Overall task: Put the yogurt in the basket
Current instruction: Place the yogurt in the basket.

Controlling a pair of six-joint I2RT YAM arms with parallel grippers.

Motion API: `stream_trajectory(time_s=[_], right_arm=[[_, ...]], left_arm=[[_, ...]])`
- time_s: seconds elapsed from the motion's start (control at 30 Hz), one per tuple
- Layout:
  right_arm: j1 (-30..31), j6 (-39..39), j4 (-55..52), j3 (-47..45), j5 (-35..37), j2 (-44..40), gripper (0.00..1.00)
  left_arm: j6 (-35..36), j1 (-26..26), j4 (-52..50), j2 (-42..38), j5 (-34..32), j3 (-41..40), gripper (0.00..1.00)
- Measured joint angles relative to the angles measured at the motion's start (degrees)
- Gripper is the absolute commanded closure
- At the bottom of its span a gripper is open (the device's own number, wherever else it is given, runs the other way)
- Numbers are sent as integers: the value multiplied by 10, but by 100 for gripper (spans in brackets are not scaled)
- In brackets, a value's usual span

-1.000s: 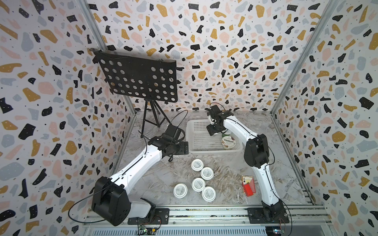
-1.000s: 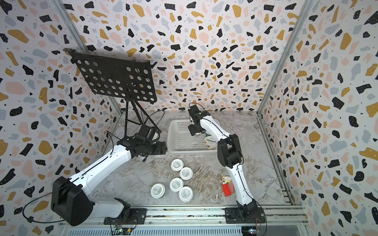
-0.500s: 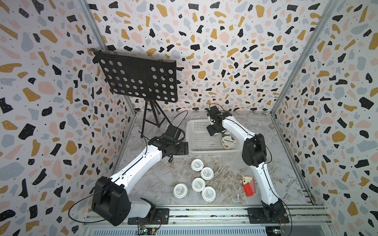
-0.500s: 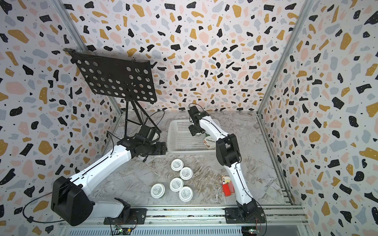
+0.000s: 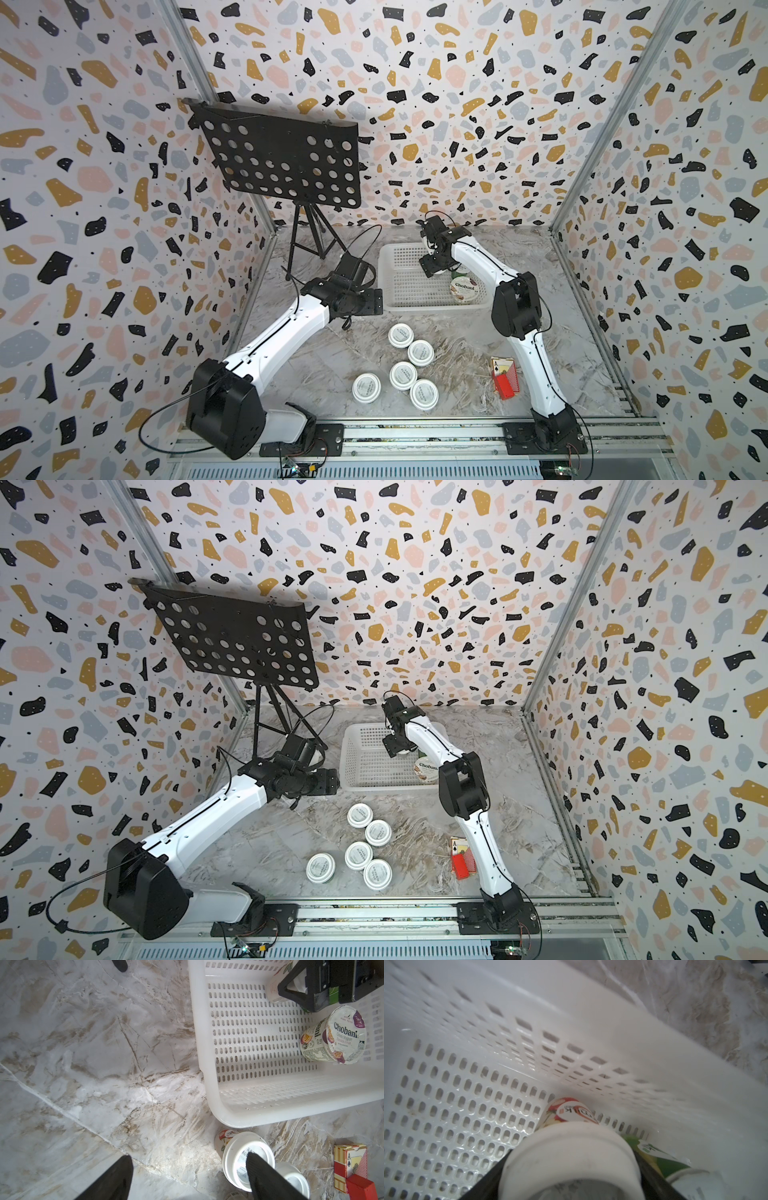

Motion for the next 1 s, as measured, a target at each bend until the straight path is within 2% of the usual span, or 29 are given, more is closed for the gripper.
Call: stream_trajectory(time_s=[0.17,0.4,0.63,0.8,1.0], right_arm=[[0,0,0,6,-5,0,8],[0,0,0,7,-14,0,7],[0,3,1,7,-16,0,8],[0,10,8,7,-15,0,15],[0,14,9,7,-15,0,12]], left_arm=[[0,0,0,0,0,0,11],[0,0,0,0,0,0,11],[0,0,0,-3,0,0,11],[0,0,0,-3,0,0,11],[0,2,0,-3,0,0,11]])
